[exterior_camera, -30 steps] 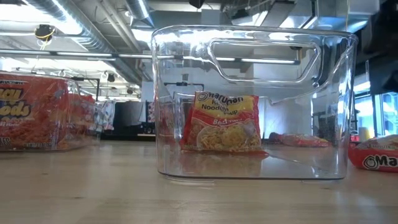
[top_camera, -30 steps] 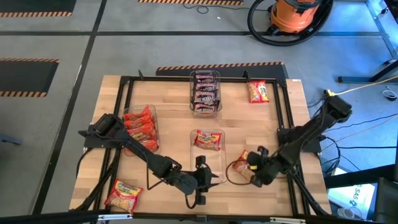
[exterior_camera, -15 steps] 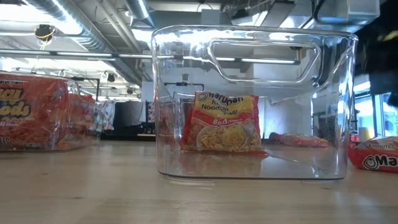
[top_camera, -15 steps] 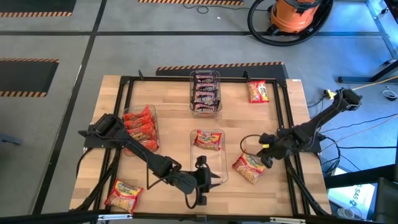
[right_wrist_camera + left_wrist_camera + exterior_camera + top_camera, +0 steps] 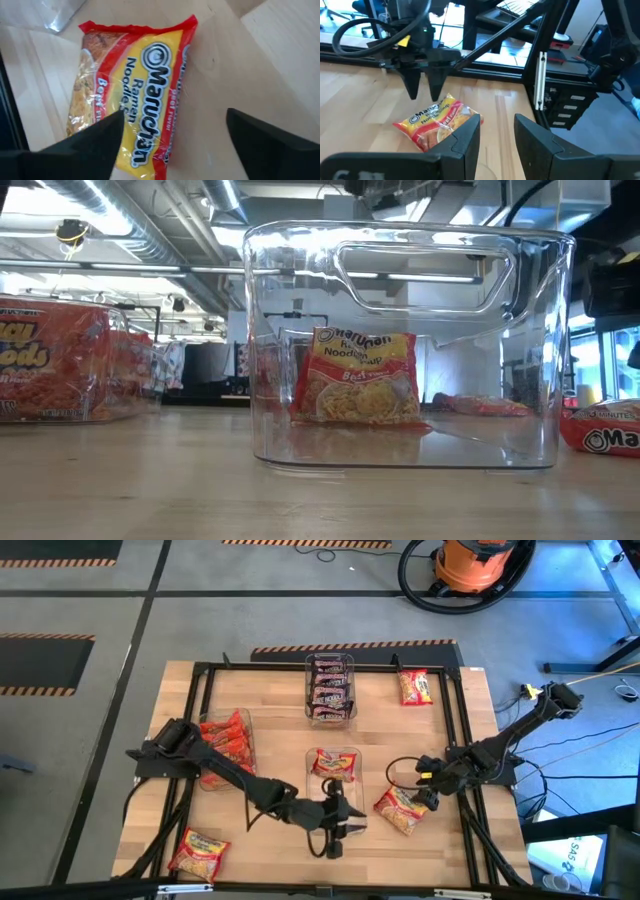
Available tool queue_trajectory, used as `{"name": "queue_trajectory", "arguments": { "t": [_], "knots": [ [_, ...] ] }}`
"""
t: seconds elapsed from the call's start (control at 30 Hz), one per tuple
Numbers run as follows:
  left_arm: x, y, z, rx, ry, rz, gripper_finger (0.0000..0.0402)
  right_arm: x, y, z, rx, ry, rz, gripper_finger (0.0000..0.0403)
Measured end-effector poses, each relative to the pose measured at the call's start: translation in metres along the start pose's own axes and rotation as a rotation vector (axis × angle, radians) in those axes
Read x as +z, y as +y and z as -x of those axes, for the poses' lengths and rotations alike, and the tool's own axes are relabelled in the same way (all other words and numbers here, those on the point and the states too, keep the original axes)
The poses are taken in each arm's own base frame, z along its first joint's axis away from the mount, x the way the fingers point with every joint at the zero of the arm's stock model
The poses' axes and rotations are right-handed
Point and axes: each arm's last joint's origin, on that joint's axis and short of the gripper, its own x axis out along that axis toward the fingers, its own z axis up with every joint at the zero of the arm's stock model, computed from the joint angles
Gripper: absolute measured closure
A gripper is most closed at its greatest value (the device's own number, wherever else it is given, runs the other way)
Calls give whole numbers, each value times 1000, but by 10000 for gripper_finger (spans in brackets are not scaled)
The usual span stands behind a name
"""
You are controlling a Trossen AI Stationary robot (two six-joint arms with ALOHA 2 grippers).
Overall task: Sort Maruchan noodles
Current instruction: Put the red noodle pack into the bottom transparent bin
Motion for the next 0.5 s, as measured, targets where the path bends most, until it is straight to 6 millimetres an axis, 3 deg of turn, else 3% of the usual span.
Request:
{"name": "queue_trajectory", "arguments": {
  "t": [0.13, 0.3, 0.5],
  "knots": [
    [3, 11, -8, -1, -1, 13, 288, 1, 2, 0, 24, -2, 23, 43],
    [-3, 17, -23, -8, 21, 31, 288, -4, -4, -14, 98, -3, -11, 38],
    [-12, 13, -26, -36, 55, 37, 288, -9, -13, -22, 89, -9, -85, 38]
  ]
}}
